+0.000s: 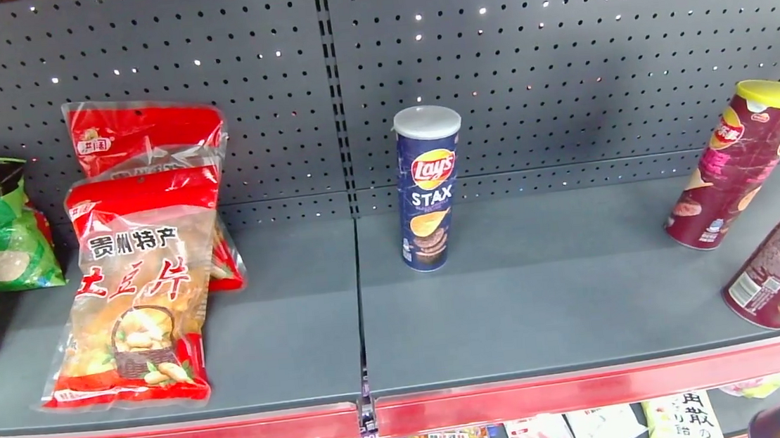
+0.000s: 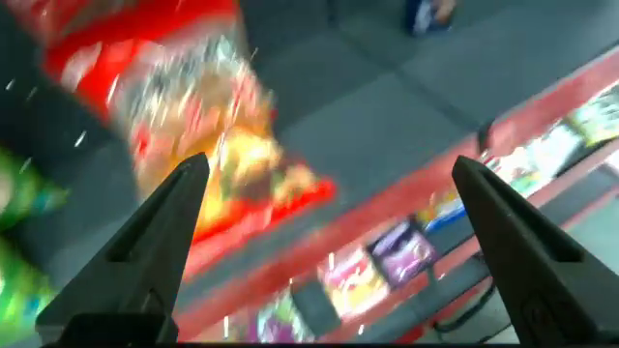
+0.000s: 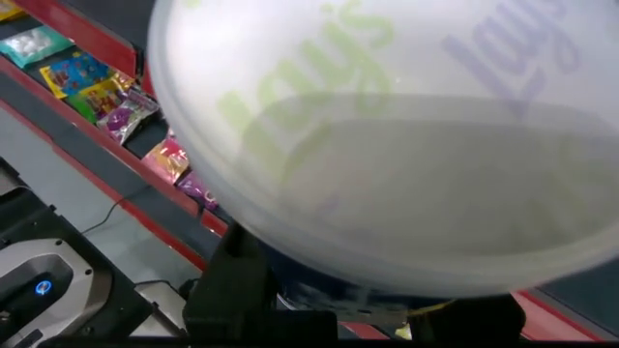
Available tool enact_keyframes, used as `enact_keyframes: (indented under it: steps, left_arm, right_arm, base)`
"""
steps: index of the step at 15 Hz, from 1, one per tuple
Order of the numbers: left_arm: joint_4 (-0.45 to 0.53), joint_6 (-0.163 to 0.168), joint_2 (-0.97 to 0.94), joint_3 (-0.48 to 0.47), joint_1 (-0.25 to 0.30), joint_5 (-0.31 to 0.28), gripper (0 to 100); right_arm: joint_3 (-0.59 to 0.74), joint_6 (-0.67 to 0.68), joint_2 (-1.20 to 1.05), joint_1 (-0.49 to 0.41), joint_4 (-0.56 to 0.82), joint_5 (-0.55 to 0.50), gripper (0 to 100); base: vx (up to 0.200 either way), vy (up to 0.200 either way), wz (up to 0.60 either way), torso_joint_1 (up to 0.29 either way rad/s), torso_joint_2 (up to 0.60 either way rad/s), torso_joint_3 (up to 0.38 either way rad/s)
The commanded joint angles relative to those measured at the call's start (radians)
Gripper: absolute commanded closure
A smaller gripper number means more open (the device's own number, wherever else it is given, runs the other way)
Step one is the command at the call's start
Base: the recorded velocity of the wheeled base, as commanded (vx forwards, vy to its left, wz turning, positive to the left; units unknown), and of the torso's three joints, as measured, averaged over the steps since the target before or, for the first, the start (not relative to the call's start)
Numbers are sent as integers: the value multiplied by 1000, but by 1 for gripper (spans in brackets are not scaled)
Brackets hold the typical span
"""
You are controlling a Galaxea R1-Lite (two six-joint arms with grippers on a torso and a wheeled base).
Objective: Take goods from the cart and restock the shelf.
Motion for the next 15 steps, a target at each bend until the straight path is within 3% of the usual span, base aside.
enact_keyframes:
  steps: [1,2,3,4,8,11,15]
  left_arm:
    - [-218,-5,458,-187,-32,-131,0]
    - [-226,-19,542,-236,-82,-218,0]
    - [-227,-45,611,-285,-98,-306,0]
    - [-231,-47,677,-335,-108,-321,0]
    - [-280,-53,941,-535,-204,-327,0]
    - [-379,-50,1070,-599,-230,-332,0]
    - [-392,-50,1139,-665,-231,-332,0]
  right_arm:
    - [9,2,17,0,0,-2,100]
    - [10,3,17,-3,0,-2,100]
    - [10,6,17,-3,0,-4,100]
    - [7,8,16,-5,0,-4,100]
    - [3,9,9,-19,0,-11,100]
    - [9,9,11,-19,0,-11,100]
    - [10,9,11,-40,0,-11,100]
  base:
    - [0,0,0,0,0,0]
    - [0,0,0,0,0,0]
    - [0,0,0,0,0,0]
    - [0,0,0,0,0,0]
    - [0,0,0,0,0,0]
    - [0,0,0,0,0,0]
    - [0,0,0,0,0,0]
